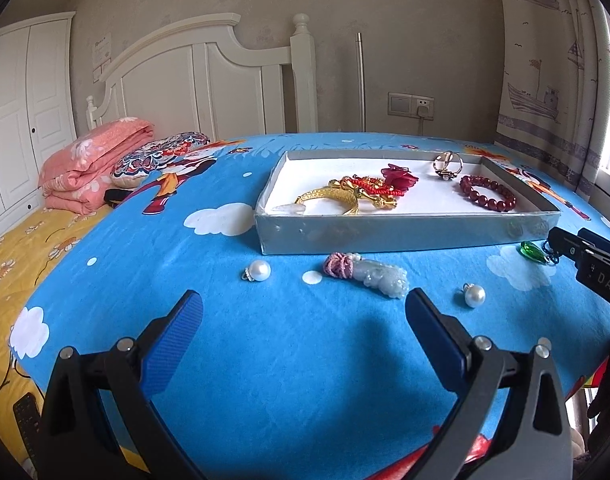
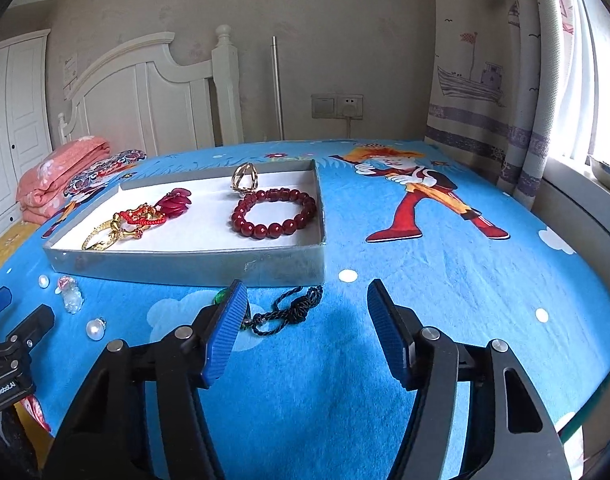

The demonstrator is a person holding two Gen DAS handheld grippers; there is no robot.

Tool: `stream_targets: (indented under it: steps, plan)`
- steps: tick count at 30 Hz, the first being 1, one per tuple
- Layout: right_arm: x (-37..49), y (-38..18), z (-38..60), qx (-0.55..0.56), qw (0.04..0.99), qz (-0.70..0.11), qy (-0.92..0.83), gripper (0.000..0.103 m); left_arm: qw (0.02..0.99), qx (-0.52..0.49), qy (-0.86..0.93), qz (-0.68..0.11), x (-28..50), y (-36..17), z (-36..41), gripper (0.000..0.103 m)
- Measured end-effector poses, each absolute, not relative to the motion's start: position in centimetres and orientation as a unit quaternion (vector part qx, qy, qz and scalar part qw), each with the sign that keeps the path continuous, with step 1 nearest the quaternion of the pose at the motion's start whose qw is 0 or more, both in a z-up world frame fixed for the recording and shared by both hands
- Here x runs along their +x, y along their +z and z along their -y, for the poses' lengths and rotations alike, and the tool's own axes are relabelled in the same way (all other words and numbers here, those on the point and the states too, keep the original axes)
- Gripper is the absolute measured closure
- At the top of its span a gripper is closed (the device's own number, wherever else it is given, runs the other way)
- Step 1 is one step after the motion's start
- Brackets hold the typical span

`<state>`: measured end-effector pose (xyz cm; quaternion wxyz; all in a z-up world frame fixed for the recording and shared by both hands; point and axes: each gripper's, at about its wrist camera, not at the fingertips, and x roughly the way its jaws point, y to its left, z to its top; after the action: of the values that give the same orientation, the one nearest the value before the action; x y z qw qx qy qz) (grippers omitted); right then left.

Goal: Organize jewelry
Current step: 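Grasp the green pendant by its black cord with the right tool, then grasp the pale jade carving with the left tool while the right tool holds the green pendant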

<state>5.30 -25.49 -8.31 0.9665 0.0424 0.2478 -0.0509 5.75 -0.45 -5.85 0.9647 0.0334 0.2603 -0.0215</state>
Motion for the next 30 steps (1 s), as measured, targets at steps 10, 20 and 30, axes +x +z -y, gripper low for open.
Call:
stream_targets:
  steps: [10,20,30]
  plan:
    - [4.9,-9.1,23.3,-0.002,0.964,-0.264,-0.017,0.093,0.962,0.026,-0.022,-0.271,6.1,-6.1,0.2,0.005]
    - [1.0,-7.5,21.0,-0.037,0.976,-0.214,0.022,0.094,0.956,0.008,-0.019,-0.291,7.4,-5.2,0.7,0.005]
    - [-0.1,-7.2,20.4,-0.048,0.979,-0.194,0.041,0.094,0.948,0.009,0.001,-0.319,9.7,-4.7,3.4,0.023]
